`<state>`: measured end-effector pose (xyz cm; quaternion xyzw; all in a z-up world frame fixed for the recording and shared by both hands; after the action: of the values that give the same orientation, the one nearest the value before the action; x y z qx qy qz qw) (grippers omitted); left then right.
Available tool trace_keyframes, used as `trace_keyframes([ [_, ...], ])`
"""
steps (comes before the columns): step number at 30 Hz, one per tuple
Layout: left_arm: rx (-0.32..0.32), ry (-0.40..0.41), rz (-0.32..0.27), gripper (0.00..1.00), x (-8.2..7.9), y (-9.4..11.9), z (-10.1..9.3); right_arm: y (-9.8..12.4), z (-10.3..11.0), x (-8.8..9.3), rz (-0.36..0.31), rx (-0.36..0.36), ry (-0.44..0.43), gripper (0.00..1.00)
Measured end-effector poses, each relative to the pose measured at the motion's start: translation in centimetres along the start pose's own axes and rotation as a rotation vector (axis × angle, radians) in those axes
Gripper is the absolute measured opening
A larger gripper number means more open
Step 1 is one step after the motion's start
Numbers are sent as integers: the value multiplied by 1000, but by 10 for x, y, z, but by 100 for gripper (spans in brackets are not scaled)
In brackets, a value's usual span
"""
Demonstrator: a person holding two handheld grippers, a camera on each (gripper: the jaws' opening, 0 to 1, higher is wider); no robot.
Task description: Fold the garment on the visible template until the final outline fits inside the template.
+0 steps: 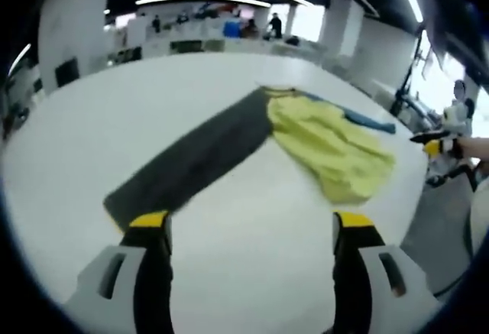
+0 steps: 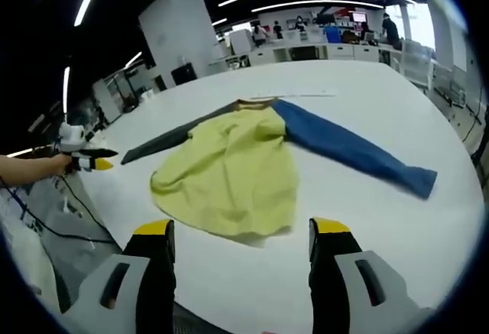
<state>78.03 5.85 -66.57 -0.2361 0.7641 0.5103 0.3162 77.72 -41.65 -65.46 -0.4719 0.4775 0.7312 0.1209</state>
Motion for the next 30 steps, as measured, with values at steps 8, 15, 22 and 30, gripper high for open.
trace_keyframes([
  [8, 11, -13, 12, 81, 6, 0, -6, -2, 3, 1, 3, -9, 1, 71],
  [15, 24, -7, 22, 81, 13, -5, -15, -3, 5, 3, 4, -16, 2, 71],
  [22, 35, -7, 23, 81, 15, -6, -22, -1, 1, 6, 11, -11, 4, 71],
  [30, 44, 1, 31, 80, 18, -10, -27, 0, 2, 8, 12, -10, -2, 71],
])
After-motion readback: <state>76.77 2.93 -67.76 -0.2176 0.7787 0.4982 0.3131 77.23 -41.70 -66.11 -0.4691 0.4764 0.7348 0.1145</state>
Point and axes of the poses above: the point that each gripper's makers call its tool centre point, and the gripper's own axes: y roughly backward along the fingers, z roughly to its left, x roughly out of its underside, the point moved 7 cm from there along y, roughly backward along the fingers, and after that the axes turned 10 degrees about y, right-handed, at the moved point
